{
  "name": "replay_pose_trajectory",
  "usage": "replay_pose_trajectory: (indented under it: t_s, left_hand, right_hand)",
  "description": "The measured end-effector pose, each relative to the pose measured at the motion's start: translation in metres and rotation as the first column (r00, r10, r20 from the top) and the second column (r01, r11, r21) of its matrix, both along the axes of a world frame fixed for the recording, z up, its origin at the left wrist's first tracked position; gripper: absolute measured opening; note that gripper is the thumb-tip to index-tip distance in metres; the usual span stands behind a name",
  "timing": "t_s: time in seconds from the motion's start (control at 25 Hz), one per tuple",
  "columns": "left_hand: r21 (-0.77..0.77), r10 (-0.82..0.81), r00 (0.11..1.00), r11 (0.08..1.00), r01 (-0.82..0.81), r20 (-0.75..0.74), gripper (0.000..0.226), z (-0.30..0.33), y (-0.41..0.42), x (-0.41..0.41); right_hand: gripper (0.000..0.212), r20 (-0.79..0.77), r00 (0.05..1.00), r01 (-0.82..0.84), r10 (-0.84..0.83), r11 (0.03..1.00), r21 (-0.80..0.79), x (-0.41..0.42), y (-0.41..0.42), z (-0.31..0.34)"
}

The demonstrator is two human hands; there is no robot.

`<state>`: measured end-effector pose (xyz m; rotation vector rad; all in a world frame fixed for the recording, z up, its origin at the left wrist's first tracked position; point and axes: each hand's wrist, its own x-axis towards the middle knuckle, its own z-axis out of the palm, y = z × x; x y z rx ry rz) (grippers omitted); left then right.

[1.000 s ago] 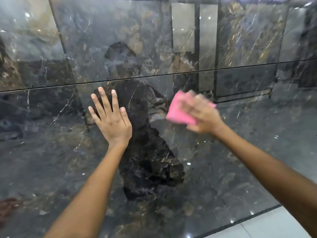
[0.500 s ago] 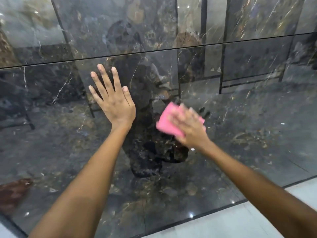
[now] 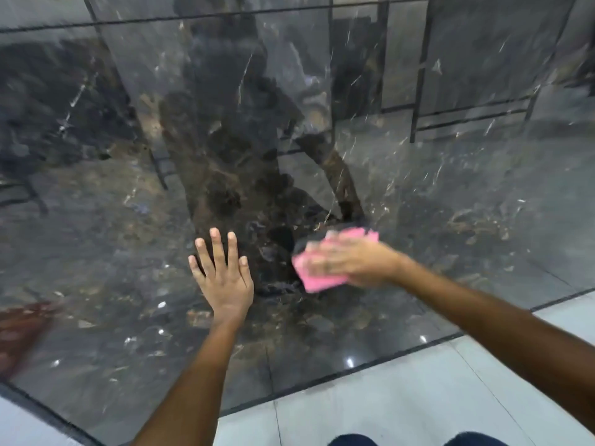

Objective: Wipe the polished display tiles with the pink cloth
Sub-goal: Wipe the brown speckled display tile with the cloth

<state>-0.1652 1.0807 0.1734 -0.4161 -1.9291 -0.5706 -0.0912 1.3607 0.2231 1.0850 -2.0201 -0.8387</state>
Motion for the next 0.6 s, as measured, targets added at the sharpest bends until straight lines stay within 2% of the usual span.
replay_pose_trajectory:
  t_s: [0.04,0.08,0.12,0.16,0.2,0.24,0.28,0.32,0.36,0.4,0.44,0.48,0.52,0.56,0.6]
  left_hand:
    - [0.009,0.011,1.000,1.000,-0.011,-0.020,0.053,-0.001,0.001,-0.001]
    - [0.018,0.008,0.999,1.000,-0.007,-0.033,0.053,-0.004,0.002,-0.003]
    - [0.027,-0.003,0.999,1.000,0.004,-0.047,0.053,-0.007,0.002,-0.003]
    - [0.024,-0.008,0.997,1.000,0.010,-0.071,0.053,-0.008,0.003,-0.002]
    - [0.015,-0.004,0.996,1.000,0.005,-0.087,0.053,-0.010,0.003,-0.003]
    - [0.007,0.009,0.995,1.000,-0.009,-0.096,0.053,-0.010,0.003,-0.004]
    - [0.004,0.016,0.995,1.000,-0.015,-0.099,0.053,-0.010,0.003,-0.005]
    - [0.007,0.013,0.995,1.000,-0.012,-0.101,0.053,-0.009,0.003,-0.005]
    - [0.010,-0.001,0.994,1.000,0.002,-0.106,0.053,-0.010,0.003,-0.005]
    - [0.012,-0.017,0.994,1.000,0.018,-0.106,0.053,-0.011,0.002,-0.004]
    - [0.009,-0.023,0.995,1.000,0.025,-0.102,0.053,-0.011,0.001,-0.004]
    - [0.005,-0.026,0.995,1.000,0.026,-0.098,0.053,-0.010,0.001,-0.004]
    - [0.005,-0.031,0.995,0.999,0.031,-0.095,0.053,-0.009,0.001,-0.005]
    - [0.009,-0.040,0.995,0.999,0.041,-0.092,0.053,-0.009,0.001,-0.005]
    - [0.011,-0.048,0.994,0.999,0.049,-0.096,0.053,-0.011,0.001,-0.005]
  right_hand:
    - [0.076,-0.111,0.992,0.029,-0.052,0.980,-0.197,-0.002,0.013,0.033]
    - [0.079,-0.195,0.968,0.052,-0.160,0.884,-0.465,-0.002,0.024,0.062]
    - [0.083,-0.216,0.936,0.036,-0.279,0.685,-0.728,-0.001,0.030,0.077]
    - [0.087,-0.164,0.908,0.015,-0.386,0.421,-0.907,-0.001,0.029,0.075]
    - [0.089,-0.105,0.884,0.027,-0.456,0.274,-0.961,-0.002,0.022,0.053]
    - [0.093,-0.056,0.871,0.107,-0.488,0.301,-0.948,0.001,0.010,0.018]
    - [0.095,-0.057,0.878,0.225,-0.475,0.515,-0.827,0.006,-0.003,-0.027]
    - [0.097,-0.068,0.921,0.280,-0.384,0.771,-0.571,0.014,-0.008,-0.066]
    - [0.100,-0.030,0.945,0.306,-0.326,0.913,-0.268,0.023,-0.008,-0.091]
    - [0.104,-0.013,0.954,0.298,-0.299,0.953,-0.050,0.027,-0.003,-0.097]
    - [0.106,-0.028,0.964,0.264,-0.263,0.964,0.037,0.025,0.003,-0.087]
    - [0.102,-0.056,0.965,0.256,-0.257,0.966,-0.024,0.023,0.001,-0.064]
    - [0.094,-0.082,0.961,0.241,-0.263,0.946,-0.218,0.017,-0.006,-0.036]
    - [0.084,-0.120,0.953,0.194,-0.278,0.865,-0.464,0.012,-0.017,-0.005]
    - [0.077,-0.149,0.946,0.118,-0.287,0.734,-0.668,0.006,-0.031,0.021]
